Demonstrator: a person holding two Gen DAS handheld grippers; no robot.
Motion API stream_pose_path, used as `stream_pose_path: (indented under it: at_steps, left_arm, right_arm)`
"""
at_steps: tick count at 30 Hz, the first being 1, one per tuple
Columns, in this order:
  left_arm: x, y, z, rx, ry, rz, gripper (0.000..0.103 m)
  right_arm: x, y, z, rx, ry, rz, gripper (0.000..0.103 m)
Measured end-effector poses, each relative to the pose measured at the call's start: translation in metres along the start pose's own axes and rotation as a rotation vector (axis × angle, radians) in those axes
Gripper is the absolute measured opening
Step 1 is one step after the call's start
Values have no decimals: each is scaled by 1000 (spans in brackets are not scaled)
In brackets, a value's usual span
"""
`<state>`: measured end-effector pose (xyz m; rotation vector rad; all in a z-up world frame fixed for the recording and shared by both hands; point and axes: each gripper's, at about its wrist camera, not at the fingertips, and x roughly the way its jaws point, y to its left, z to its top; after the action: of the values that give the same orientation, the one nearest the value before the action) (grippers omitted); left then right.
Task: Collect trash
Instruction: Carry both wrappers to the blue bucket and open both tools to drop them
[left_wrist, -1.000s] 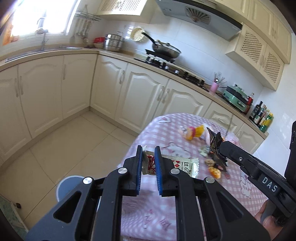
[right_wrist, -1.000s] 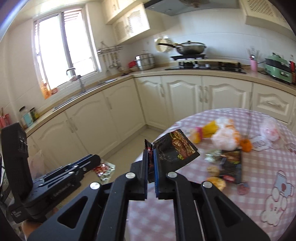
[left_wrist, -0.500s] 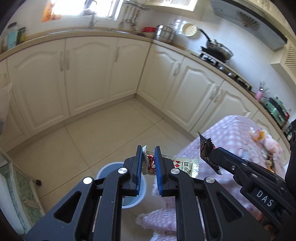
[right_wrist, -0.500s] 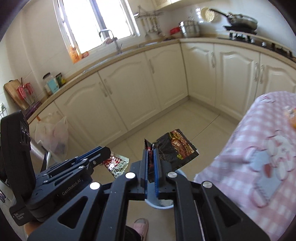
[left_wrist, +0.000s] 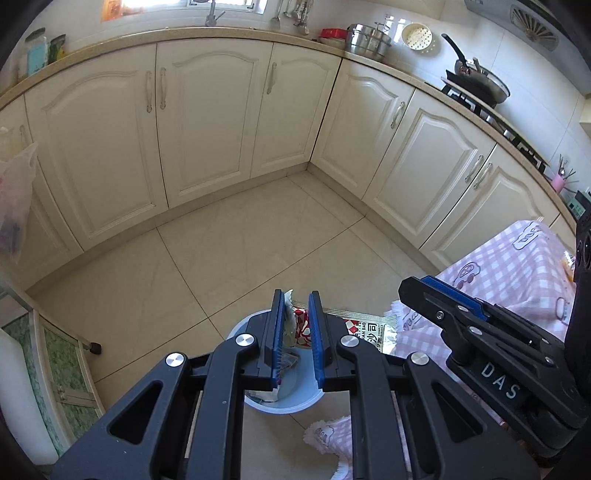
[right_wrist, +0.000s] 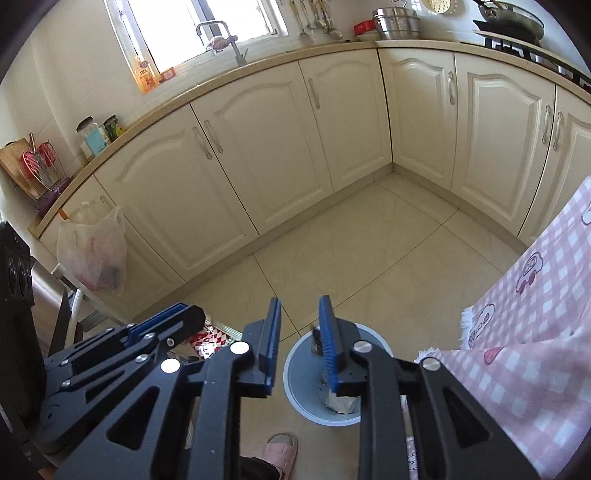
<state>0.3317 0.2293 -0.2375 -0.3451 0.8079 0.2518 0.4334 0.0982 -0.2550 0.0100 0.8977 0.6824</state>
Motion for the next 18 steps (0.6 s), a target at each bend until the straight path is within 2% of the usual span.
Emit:
stream_pose_path:
  at_steps: [10,18]
  left_arm:
    - [10,-12,-2,32,17,13,12]
    - [15,-28,4,59,13,21,12]
  right_arm:
    - [-15,-21,-7,41,-16,-38,25]
    - [-29,-30,-4,51,-62,-66,29]
